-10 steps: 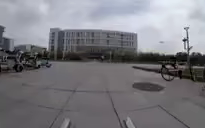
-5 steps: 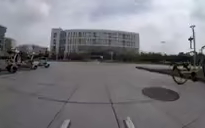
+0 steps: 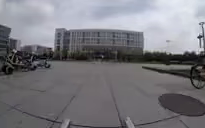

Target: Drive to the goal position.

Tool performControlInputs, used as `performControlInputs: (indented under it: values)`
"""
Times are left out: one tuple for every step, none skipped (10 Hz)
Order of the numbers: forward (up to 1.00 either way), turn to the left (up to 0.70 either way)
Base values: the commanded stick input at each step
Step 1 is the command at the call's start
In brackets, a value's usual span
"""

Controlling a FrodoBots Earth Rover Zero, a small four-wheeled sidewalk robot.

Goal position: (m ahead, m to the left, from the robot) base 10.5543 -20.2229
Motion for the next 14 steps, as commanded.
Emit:
performControlInputs:
  values:
    - [1.0,0.0]
    - [1.0,0.0]
    - [1.0,0.0]
    - [0.77,0.0]
    - [0.0,0.0]
    - [0.0,0.0]
    - [0.0,0.0]
    - [0.0,0.0]
    - [0.0,0.0]
    - [0.0,0.0]
    - [0.0,0.0]
    - [0.0,0.0]
    - [0.0,0.0]
    - [0.53,0.0]
